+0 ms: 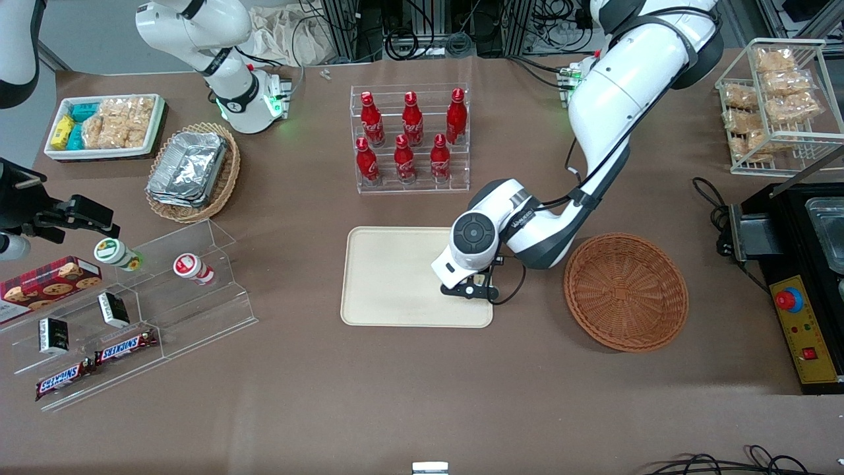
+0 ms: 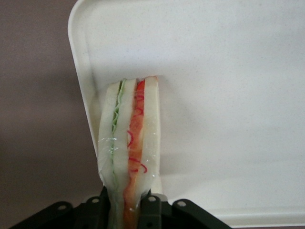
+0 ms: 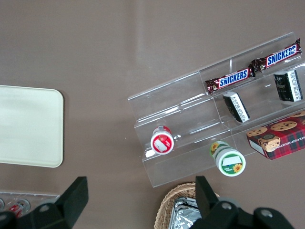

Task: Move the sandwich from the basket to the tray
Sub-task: 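Lower the sandwich onto the tray and open the left gripper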

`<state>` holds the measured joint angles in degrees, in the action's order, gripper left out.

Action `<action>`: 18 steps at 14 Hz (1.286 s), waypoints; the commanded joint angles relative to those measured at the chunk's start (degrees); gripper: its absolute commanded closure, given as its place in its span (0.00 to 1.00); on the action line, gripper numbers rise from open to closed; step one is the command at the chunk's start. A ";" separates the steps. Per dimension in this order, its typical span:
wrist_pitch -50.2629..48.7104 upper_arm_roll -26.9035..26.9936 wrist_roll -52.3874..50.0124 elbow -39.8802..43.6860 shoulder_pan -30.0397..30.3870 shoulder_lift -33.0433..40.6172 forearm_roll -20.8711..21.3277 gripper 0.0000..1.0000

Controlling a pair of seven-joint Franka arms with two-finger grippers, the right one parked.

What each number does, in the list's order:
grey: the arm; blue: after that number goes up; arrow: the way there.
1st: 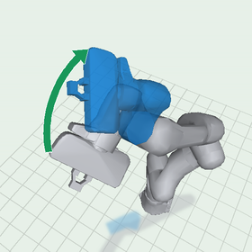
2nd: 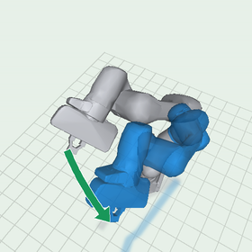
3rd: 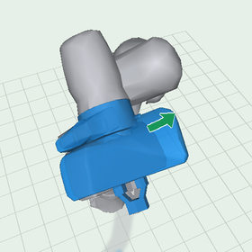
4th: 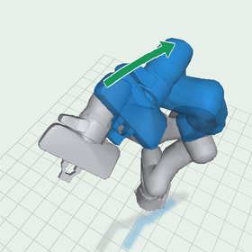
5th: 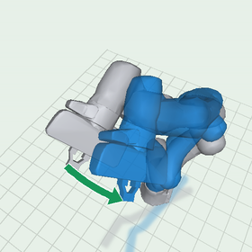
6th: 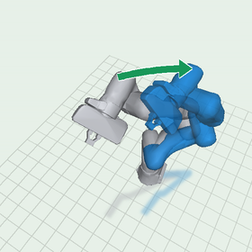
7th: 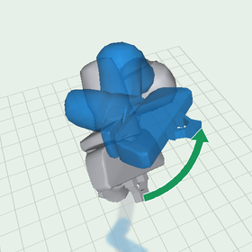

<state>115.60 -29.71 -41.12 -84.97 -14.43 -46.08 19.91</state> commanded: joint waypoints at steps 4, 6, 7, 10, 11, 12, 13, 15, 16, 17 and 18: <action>-0.99 0.00 -0.98 1.92 0.88 1.25 0.22 0.00; -4.40 0.00 -0.29 2.09 2.46 4.32 -0.04 0.00; -6.68 -0.34 -0.11 2.09 3.78 6.07 -0.05 0.00; -9.25 -0.88 0.25 1.66 5.37 11.00 -1.45 0.00; -10.56 -0.88 0.25 1.65 5.55 12.06 -1.45 0.00; -11.97 -0.88 0.25 1.65 6.33 13.55 -1.63 0.00; -13.02 -0.96 0.33 1.57 7.73 15.22 -2.32 0.00; -14.35 -0.96 0.51 1.56 10.02 18.73 -5.39 0.00; -14.35 -0.96 0.42 1.56 10.99 19.88 -5.67 0.00; -14.35 -0.96 0.42 1.74 11.26 20.41 -5.76 0.00; -14.44 -0.96 0.51 1.74 12.22 20.85 -6.11 0.00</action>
<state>101.67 -30.32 -40.87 -81.90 -3.82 -27.38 15.14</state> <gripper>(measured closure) 0.000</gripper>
